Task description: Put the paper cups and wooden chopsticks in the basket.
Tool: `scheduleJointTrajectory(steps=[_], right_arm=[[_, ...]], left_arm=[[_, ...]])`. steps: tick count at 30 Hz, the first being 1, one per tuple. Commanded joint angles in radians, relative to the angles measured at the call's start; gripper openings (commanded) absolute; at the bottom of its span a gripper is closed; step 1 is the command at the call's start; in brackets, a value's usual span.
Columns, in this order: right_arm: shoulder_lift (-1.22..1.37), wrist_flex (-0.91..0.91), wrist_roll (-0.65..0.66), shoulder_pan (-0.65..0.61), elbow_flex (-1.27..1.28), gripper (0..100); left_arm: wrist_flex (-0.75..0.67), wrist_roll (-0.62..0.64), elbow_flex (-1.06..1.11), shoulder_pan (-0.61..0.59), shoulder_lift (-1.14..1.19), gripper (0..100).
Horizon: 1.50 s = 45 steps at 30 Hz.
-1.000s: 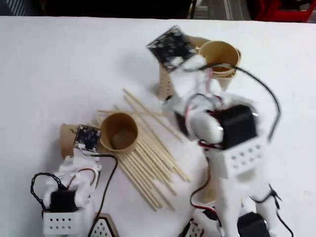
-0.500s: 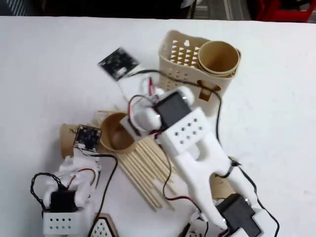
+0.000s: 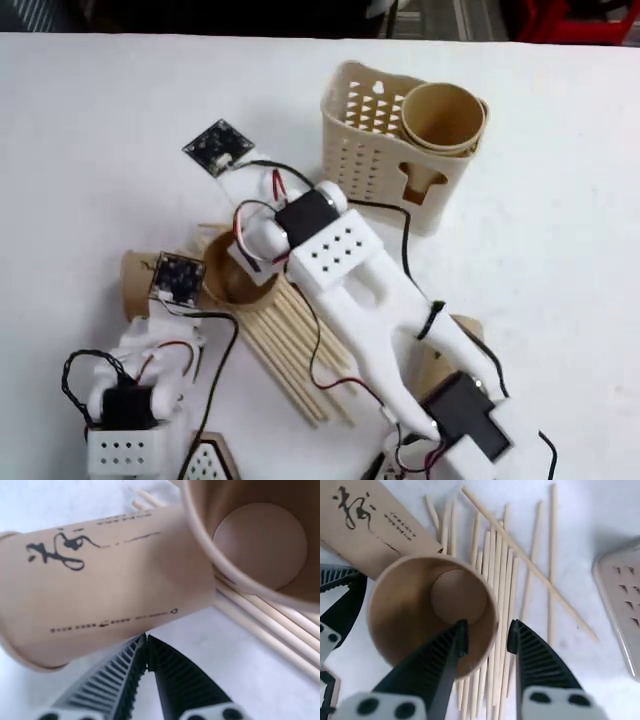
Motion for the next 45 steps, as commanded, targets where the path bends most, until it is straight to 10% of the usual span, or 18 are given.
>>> scheduleJointTrajectory(steps=[1, 24, 45], right_arm=[[0.018, -0.028, -0.006, 0.042, -0.008, 13.7], [-0.143, -0.001, 0.054, 0.07, -0.014, 1.7], [-0.452, 0.013, 0.063, 0.366, -0.37, 1.7]], left_arm=[[0.005, 0.005, -0.005, 0.008, 0.001, 2], [0.005, 0.005, -0.005, 0.008, 0.001, 2], [0.005, 0.005, -0.005, 0.008, 0.001, 2]])
